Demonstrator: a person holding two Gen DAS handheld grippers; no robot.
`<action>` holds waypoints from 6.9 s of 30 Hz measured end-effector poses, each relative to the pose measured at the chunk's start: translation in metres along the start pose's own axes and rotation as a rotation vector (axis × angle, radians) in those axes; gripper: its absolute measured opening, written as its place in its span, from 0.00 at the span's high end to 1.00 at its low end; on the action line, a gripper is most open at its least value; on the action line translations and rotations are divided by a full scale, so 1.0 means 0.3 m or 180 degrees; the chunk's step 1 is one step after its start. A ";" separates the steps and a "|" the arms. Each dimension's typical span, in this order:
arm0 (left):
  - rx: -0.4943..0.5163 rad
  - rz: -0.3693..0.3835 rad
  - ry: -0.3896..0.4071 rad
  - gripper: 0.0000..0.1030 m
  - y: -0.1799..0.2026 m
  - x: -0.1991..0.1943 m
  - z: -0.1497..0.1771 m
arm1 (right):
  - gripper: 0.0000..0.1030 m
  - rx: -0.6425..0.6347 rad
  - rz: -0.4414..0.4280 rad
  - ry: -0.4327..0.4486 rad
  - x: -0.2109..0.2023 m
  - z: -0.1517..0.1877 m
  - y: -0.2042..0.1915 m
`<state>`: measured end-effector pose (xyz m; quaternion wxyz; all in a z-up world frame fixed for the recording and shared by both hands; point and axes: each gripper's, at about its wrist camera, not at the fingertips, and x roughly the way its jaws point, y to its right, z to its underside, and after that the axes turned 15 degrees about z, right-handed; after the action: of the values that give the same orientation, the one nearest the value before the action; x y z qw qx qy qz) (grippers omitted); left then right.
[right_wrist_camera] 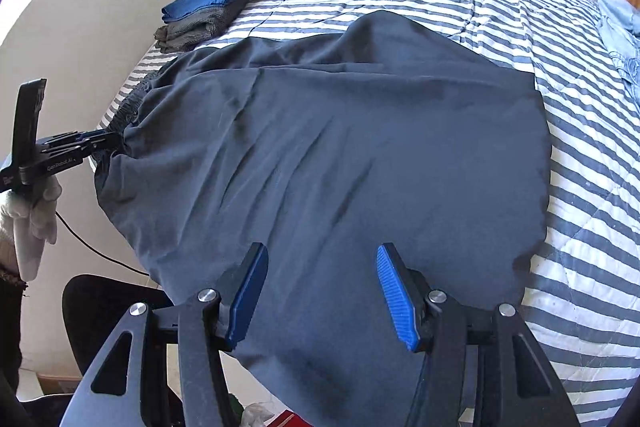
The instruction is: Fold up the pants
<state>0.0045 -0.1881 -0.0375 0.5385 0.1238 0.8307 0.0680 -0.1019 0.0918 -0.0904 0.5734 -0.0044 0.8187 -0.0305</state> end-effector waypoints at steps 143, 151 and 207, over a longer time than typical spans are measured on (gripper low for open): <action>0.1740 0.0458 -0.0928 0.75 1.172 0.798 -0.641 | 0.90 -0.0817 -0.0550 0.0613 -0.040 0.387 0.244; 0.1618 0.0785 -0.0885 0.55 1.183 0.739 -0.646 | 0.94 -0.0763 -0.0491 0.0631 -0.039 0.385 0.246; 0.1072 0.1250 -0.0562 0.60 0.875 0.386 0.090 | 0.88 0.0411 -0.0370 0.0404 0.100 -0.282 0.565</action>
<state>0.0188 0.0958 -0.0857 0.5572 0.3757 0.7403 0.0209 -0.1869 0.2635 -0.0992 0.5168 -0.0130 0.8480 -0.1166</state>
